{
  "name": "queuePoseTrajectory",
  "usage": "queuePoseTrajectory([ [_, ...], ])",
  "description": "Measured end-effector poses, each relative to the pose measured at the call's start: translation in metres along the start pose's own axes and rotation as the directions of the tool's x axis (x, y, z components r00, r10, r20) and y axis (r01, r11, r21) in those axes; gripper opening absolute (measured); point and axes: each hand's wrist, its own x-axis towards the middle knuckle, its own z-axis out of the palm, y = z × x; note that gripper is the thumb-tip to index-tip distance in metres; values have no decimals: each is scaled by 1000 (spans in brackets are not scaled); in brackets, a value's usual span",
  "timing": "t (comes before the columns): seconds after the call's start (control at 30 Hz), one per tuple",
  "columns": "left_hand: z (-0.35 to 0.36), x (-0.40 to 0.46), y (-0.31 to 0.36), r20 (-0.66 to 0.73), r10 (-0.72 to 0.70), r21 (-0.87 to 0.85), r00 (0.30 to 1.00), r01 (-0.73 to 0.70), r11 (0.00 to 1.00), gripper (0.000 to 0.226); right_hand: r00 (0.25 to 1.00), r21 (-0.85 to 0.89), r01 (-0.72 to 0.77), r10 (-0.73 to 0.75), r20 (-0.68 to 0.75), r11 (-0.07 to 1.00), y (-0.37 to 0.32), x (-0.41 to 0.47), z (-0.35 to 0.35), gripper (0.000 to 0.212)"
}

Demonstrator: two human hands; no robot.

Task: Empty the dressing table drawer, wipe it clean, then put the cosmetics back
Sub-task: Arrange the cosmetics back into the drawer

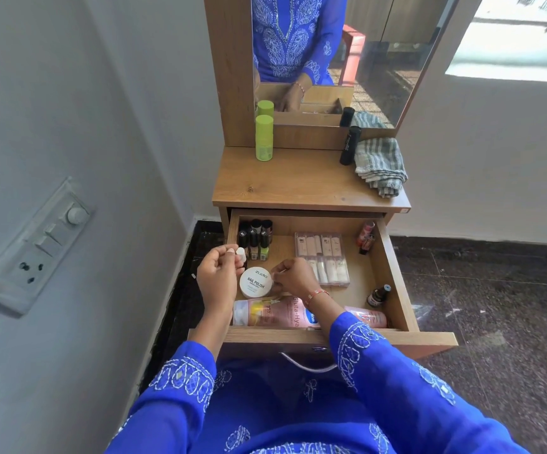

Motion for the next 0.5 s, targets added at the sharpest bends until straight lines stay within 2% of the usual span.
queuePoseTrajectory([
  [0.1, 0, 0, 0, 0, 2, 14, 1000, -2, 1000, 16, 997, 28, 52, -51, -53, 998, -1, -1, -1, 13],
  [0.2, 3, -1, 2, 24, 20, 37, 1000, -21, 999, 19, 994, 154, 83, -70, -88, 984, -5, -8, -6, 15],
  [0.3, 11, -4, 7, 87, 63, 89, 994, -70, 994, 18, 985, 270, 149, -119, -124, 951, -12, -20, -18, 8],
  [0.4, 28, 0, 23, 143, 95, 93, 985, -109, 990, 18, 964, 285, 234, -184, -192, 929, -24, -25, -39, 7],
  [0.5, 53, 8, 48, 190, 133, 69, 973, -148, 987, 22, 910, 205, 339, -264, -321, 918, -49, -18, -75, 8],
])
